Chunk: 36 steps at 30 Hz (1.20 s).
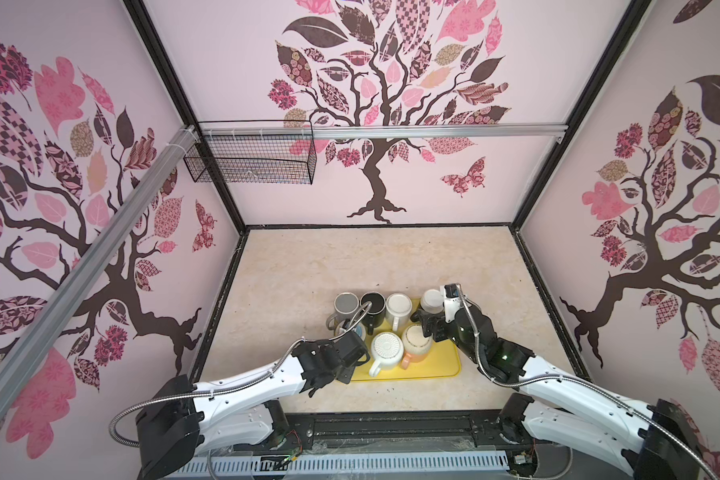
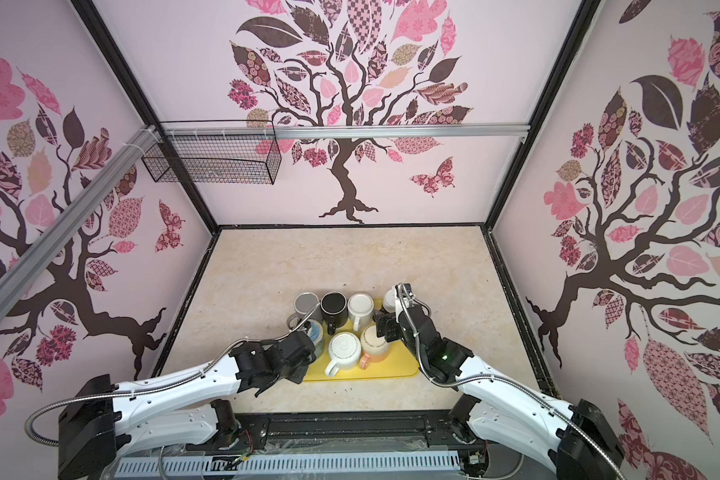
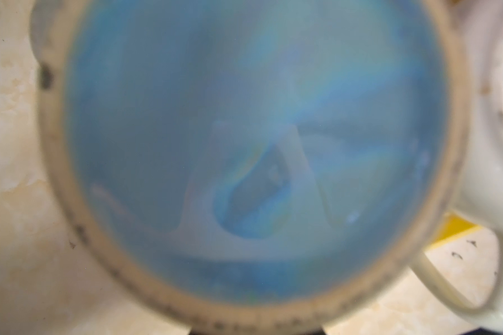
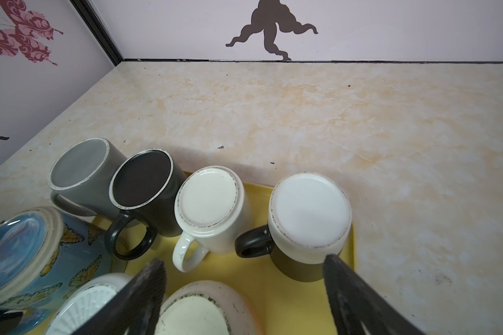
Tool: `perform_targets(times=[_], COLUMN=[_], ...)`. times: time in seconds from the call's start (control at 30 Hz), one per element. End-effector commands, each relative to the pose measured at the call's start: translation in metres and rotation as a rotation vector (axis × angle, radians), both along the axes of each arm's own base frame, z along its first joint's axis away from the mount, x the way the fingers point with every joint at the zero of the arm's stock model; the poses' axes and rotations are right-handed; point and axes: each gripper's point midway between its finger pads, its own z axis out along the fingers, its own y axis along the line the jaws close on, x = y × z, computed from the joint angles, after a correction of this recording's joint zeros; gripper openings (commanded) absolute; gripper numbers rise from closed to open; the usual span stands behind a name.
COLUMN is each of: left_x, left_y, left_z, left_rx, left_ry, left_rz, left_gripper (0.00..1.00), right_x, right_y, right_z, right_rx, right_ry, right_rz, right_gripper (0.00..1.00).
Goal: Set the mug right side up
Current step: 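Lift the blue butterfly mug off the tray with the left gripper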
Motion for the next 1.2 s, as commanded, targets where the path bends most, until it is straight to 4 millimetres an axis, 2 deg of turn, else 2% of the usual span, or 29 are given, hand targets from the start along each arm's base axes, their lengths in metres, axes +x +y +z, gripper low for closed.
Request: perform_targets(times=[0.0,0.2,0.37,0.53,0.7,0.8,0.87,0.97,1.03,1.17], left_x=[0.019,0.015,0.014,0.019,0.018,0.013,0.009,0.004,0.001,-0.001], left_y=[-0.016,-0.024,-0.023,-0.022,-0.020,-0.018,-0.020,-0.022,-0.024,-0.033], left_z=[0.053,0.085,0.129,0.192,0.270,0.306,0.328,0.349,0.362,0.373], left_rx=[-0.071,-0.090,-0.123,-0.281,-0.507,-0.654,-0.754,-0.880,-0.946,-1.024], left_ry=[-0.150,-0.211,-0.281,-0.412,-0.546,-0.595,-0.630,-0.651,-0.667,-0.664], left_rz=[0.022,0.001,-0.007,-0.009,-0.016,-0.023,-0.037,-0.052,-0.066,-0.097], left_gripper=[0.00,0.00,0.00,0.00,0.00,0.00,0.00,0.00,0.00,0.00], right_x=[-0.002,-0.006,-0.011,-0.020,-0.035,-0.047,-0.060,-0.079,-0.089,-0.104], right_y=[0.000,-0.002,0.001,0.014,0.036,0.047,0.057,0.066,0.069,0.081], right_z=[0.021,0.034,0.047,0.063,0.093,0.110,0.125,0.145,0.158,0.179], right_rx=[0.042,0.069,0.132,0.261,0.492,0.640,0.751,0.923,1.013,1.111], right_ry=[-0.037,-0.048,-0.066,-0.079,-0.102,-0.102,-0.111,-0.114,-0.117,-0.093], right_rz=[-0.004,0.001,0.028,0.098,0.230,0.320,0.421,0.565,0.649,0.807], right_gripper=[0.87,0.86,0.85,0.81,0.81,0.80,0.76,0.69,0.69,0.66])
